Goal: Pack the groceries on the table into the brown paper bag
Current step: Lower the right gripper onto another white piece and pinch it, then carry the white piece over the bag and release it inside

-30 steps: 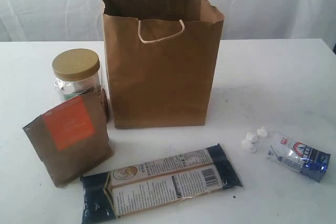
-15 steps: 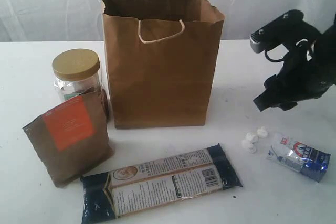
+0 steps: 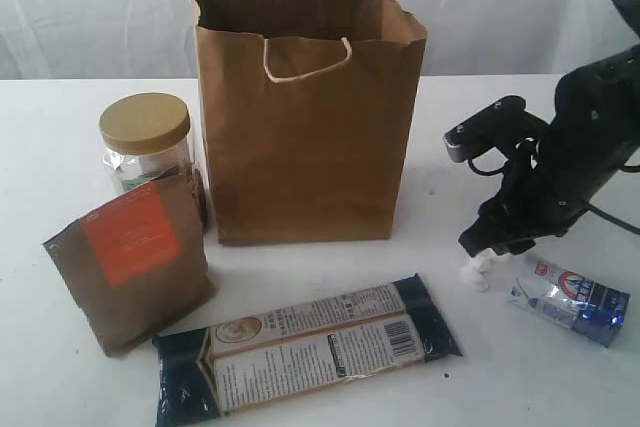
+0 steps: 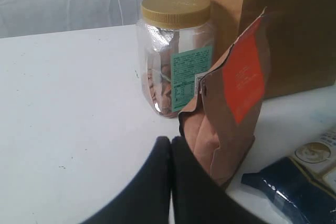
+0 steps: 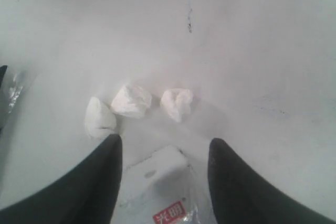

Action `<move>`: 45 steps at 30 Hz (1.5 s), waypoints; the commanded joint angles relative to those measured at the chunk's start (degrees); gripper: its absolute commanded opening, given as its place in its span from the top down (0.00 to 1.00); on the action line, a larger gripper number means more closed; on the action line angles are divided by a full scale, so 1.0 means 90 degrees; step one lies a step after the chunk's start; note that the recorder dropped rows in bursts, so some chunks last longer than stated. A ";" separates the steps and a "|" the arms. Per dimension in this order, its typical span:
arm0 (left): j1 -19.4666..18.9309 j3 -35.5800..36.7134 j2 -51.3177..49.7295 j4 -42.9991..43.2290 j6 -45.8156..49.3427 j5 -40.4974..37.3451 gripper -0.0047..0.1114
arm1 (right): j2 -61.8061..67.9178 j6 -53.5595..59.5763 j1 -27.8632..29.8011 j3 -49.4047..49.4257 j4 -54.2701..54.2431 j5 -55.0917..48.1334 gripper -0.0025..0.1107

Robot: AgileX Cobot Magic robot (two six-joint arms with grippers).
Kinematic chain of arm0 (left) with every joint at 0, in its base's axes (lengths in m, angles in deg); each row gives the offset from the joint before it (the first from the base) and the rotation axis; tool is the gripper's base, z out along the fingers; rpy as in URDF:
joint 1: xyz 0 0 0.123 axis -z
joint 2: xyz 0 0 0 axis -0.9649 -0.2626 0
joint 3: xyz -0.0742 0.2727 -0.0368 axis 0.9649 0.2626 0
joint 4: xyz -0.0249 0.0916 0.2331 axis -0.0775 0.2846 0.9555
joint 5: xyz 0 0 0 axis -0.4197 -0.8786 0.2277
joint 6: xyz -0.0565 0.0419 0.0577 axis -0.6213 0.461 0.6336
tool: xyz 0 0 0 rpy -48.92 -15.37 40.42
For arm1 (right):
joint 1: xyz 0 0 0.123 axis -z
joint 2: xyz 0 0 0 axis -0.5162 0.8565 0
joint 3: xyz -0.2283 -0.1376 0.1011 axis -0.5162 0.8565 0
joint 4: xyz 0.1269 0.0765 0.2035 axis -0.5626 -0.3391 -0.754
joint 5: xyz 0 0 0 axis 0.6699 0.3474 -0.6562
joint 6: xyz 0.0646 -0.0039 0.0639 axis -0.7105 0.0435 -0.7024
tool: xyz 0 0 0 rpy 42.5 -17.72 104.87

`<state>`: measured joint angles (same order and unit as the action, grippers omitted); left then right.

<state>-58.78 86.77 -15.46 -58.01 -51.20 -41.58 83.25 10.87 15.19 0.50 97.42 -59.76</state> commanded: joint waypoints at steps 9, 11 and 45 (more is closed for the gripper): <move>0.0009 0.0020 0.0029 -0.0022 -0.0017 0.0020 0.96 | 0.0502 0.0079 0.0236 -0.0026 -0.0002 0.0570 0.62; 0.0009 0.0020 0.0029 -0.0022 -0.0017 0.0020 0.96 | 0.0514 0.0079 0.0309 -0.0026 -0.0002 0.0655 0.62; 0.0009 0.0020 0.0029 -0.0022 -0.0017 0.0020 0.96 | 0.0255 0.0094 0.0373 -0.0026 -0.0224 0.1304 0.98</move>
<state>-58.78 86.77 -15.46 -58.01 -51.20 -41.58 88.50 11.06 18.13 0.17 95.45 -49.03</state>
